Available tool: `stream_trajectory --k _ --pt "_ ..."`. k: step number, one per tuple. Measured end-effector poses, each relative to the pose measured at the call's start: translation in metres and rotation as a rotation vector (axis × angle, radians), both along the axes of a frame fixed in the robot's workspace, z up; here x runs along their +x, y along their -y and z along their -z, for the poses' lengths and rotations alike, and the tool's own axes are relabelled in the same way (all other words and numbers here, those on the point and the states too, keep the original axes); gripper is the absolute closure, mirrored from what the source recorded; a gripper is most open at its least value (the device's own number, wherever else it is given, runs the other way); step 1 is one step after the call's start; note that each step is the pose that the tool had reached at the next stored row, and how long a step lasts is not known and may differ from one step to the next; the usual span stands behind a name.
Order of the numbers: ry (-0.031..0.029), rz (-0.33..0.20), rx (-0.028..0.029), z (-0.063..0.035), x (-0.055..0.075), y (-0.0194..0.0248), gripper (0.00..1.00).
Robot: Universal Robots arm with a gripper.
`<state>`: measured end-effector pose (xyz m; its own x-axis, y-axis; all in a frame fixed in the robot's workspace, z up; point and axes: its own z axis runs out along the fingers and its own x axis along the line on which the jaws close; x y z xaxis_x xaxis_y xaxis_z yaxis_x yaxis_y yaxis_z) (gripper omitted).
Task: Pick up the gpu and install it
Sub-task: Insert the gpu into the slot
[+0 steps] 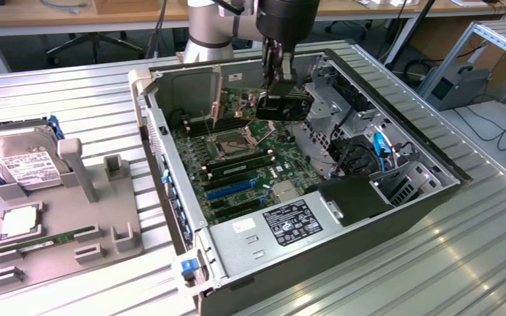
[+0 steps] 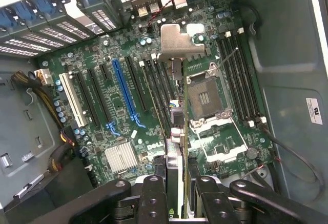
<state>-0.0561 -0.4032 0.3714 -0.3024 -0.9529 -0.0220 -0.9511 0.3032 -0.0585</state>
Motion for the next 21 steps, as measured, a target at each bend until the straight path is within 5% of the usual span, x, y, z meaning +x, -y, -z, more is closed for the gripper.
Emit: stream_trajectory --k 21 --pt "0.0000 -0.043 -0.0007 0.0000 0.0000 0.0000 0.73"
